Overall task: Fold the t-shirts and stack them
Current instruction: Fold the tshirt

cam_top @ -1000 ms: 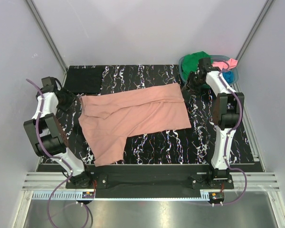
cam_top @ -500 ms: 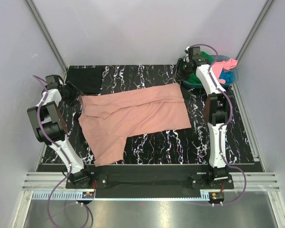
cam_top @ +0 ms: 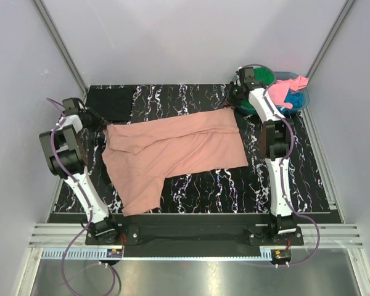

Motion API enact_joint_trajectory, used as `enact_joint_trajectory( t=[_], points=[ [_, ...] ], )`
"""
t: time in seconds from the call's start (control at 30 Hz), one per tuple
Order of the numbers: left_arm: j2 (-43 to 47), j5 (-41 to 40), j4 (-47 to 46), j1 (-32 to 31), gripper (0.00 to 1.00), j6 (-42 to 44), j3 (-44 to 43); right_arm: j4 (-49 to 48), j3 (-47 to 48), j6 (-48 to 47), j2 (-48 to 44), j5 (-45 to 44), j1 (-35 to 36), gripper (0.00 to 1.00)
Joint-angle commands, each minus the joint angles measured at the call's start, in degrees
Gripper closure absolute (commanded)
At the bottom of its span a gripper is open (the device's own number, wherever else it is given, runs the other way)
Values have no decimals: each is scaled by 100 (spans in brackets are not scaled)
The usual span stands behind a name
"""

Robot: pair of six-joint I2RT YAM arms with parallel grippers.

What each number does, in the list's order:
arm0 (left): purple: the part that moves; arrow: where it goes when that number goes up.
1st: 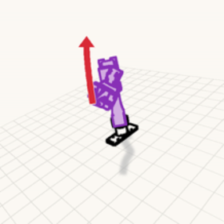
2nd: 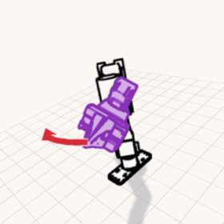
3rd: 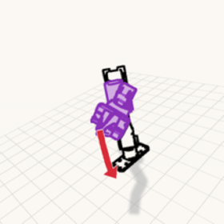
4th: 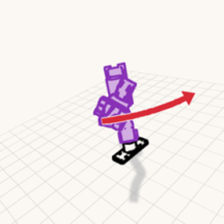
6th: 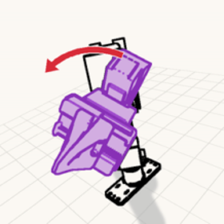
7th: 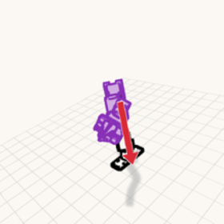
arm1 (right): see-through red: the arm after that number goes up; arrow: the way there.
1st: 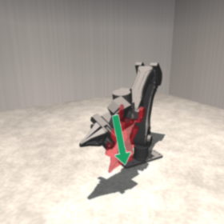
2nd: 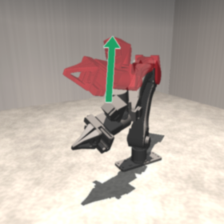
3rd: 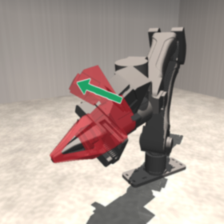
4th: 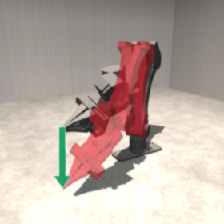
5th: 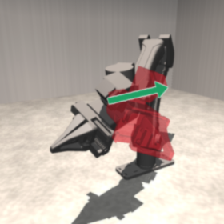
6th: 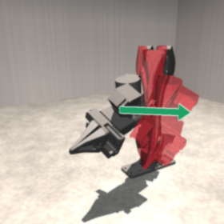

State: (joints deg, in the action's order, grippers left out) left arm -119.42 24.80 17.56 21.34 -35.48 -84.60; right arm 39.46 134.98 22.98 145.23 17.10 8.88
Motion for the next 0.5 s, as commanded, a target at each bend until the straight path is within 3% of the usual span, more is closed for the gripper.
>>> enact_joint_trajectory(
  t=[0.0, 0.17, 0.3, 0.47],
  points=[
    [-134, 306, -560, 1, 73, -125, -224, -255, 319, 31, 163, -294, 52, 76],
    [-21, 280, -1184, 106, 83, -362, 30, -518, 143, -66, 313, -883, 96, 93],
    [-38, 122, -1387, 256, 93, -529, -22, -510, 300, -74, 576, -1314, 105, 98],
    [-222, -36, -1309, 405, 94, -600, -197, -352, 696, -206, 849, -1491, 131, 99]
  ],
)
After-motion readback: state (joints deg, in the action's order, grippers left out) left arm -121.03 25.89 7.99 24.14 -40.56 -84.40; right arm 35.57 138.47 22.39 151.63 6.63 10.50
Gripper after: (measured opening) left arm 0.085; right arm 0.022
